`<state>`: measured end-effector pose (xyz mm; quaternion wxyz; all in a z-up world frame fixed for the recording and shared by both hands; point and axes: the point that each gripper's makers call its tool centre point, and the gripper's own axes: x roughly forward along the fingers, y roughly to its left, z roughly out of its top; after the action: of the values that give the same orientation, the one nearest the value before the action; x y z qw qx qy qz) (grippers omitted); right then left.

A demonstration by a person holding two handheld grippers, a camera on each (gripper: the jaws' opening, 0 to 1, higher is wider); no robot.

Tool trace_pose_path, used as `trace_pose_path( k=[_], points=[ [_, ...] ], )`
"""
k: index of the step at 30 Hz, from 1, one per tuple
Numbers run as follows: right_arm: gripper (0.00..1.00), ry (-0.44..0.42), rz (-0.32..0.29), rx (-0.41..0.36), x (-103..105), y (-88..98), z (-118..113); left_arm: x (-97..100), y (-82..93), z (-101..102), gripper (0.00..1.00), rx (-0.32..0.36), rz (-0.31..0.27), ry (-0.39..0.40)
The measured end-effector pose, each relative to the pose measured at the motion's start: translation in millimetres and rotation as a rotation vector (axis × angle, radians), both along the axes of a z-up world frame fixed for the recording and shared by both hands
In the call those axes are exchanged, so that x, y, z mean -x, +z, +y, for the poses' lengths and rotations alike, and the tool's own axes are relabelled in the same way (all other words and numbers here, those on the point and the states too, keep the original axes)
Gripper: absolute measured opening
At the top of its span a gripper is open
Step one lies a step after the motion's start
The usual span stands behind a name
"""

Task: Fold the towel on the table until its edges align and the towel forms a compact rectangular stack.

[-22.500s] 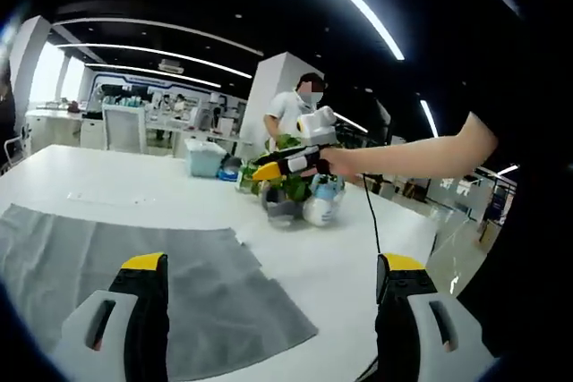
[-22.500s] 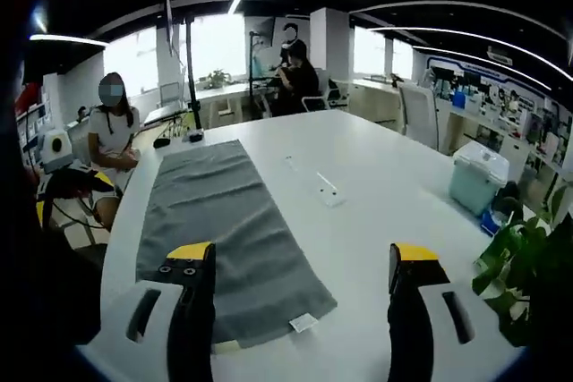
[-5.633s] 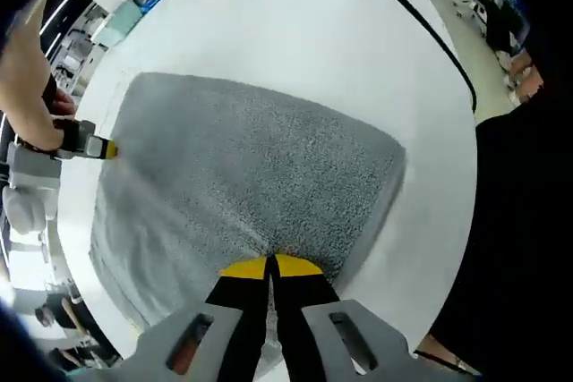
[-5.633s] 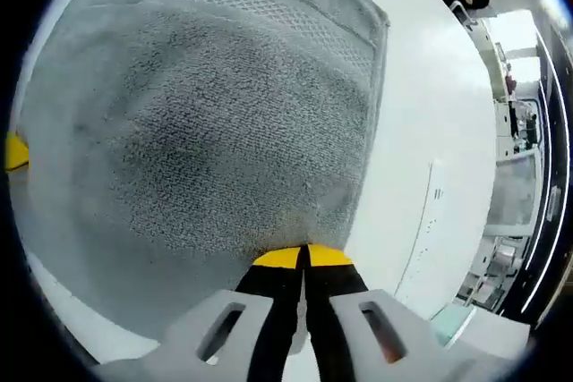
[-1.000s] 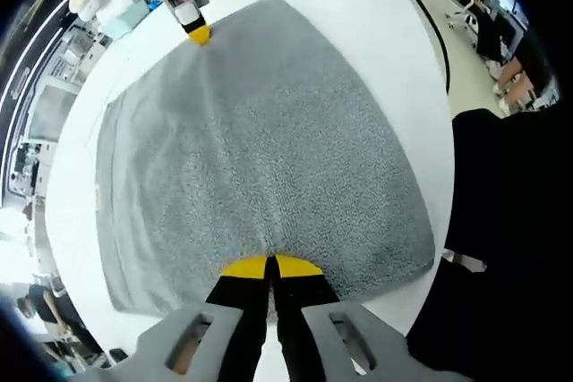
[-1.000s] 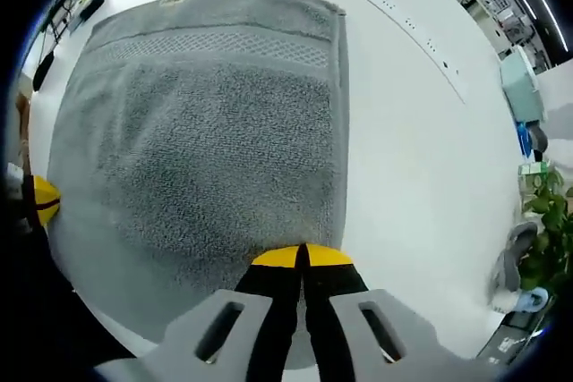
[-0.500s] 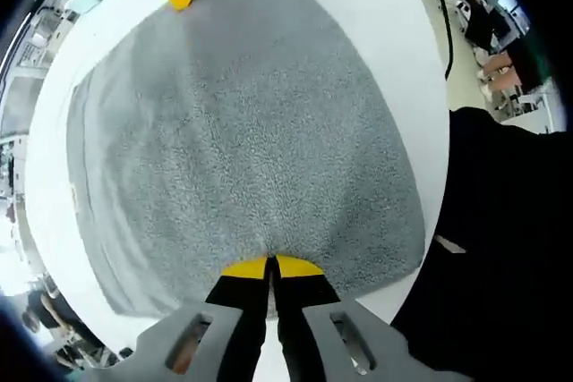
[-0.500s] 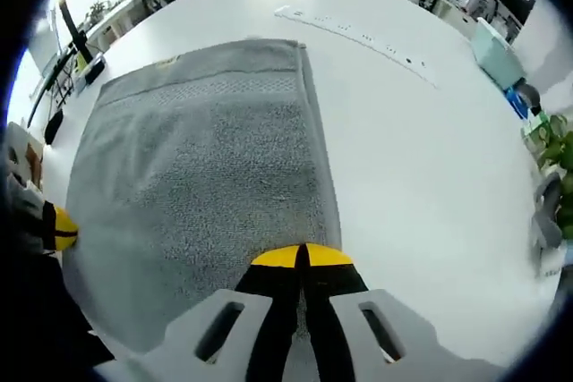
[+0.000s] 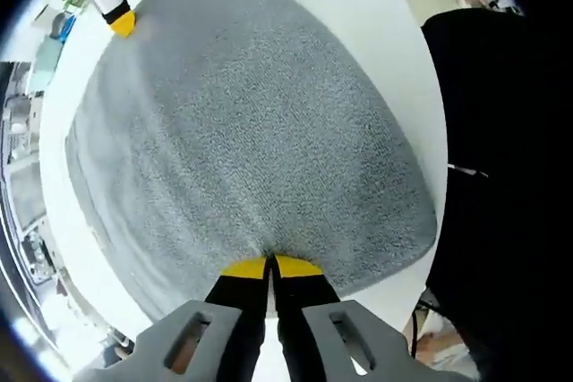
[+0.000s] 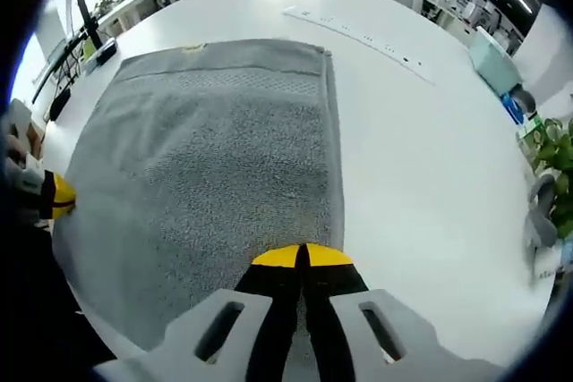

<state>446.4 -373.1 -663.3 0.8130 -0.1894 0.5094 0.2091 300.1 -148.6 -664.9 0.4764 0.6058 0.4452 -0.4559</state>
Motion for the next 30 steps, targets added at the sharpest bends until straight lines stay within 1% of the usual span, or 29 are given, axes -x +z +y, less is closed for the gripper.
trace_pose_path(
  k=[2,5,7,9,10,12,14,17,19,21,22,23,25,26,29,30],
  points=[
    [0.0,0.005,0.006,0.019,2.6,-0.1,-0.2,-1.2,0.7,1.0,0.02,0.017,0.008,0.018],
    [0.0,0.006,-0.002,0.026,5.7,0.0,-2.4,-1.4,0.7,0.3,0.02,0.109,0.049,0.073],
    [0.0,-0.012,-0.008,0.014,7.2,0.5,-3.9,-2.1,1.0,0.4,0.02,0.156,0.069,0.123],
    [0.0,-0.024,-0.014,0.003,8.8,0.4,-6.0,-2.9,1.7,0.8,0.02,0.222,0.093,0.159],
    [0.0,-0.029,-0.014,0.001,10.0,0.4,-6.2,-3.0,1.8,1.0,0.03,0.24,0.096,0.164],
    [0.0,-0.028,-0.022,0.001,11.2,0.2,-5.7,-3.5,1.9,2.4,0.03,0.255,0.098,0.161],
    [0.0,-0.034,-0.034,-0.003,10.8,0.4,-5.4,-2.9,1.6,1.2,0.03,0.25,0.118,0.138],
    [0.0,-0.044,-0.048,0.001,10.7,0.4,-5.3,-3.0,1.4,0.1,0.03,0.24,0.135,0.14],
    [0.0,-0.043,-0.064,0.009,11.3,0.2,-5.2,-2.3,1.3,0.2,0.03,0.237,0.134,0.141],
    [0.0,-0.033,-0.081,0.016,12.5,0.4,-5.0,-0.5,0.9,0.2,0.03,0.23,0.116,0.128],
    [0.0,-0.035,-0.084,0.015,13.2,0.6,-5.4,-0.1,1.0,0.3,0.02,0.223,0.104,0.112],
    [0.0,-0.037,-0.091,0.01,14.0,0.8,-6.0,0.3,1.2,0.4,0.02,0.195,0.083,0.054],
    [0.0,-0.049,-0.094,-0.005,14.9,1.0,-7.5,3.0,0.9,0.5,0.02,0.147,0.06,-0.022],
    [0.0,-0.054,-0.094,-0.013,16.0,1.2,-7.8,4.4,0.7,1.0,0.02,0.131,0.058,-0.029],
    [0.0,-0.065,-0.099,-0.028,20.9,1.1,-8.8,3.8,0.4,0.4,0.02,0.114,0.051,0.001],
    [0.0,-0.066,-0.102,-0.032,23.3,0.9,-9.6,3.4,0.7,1.1,0.02,0.109,0.043,0.027]
  ],
)
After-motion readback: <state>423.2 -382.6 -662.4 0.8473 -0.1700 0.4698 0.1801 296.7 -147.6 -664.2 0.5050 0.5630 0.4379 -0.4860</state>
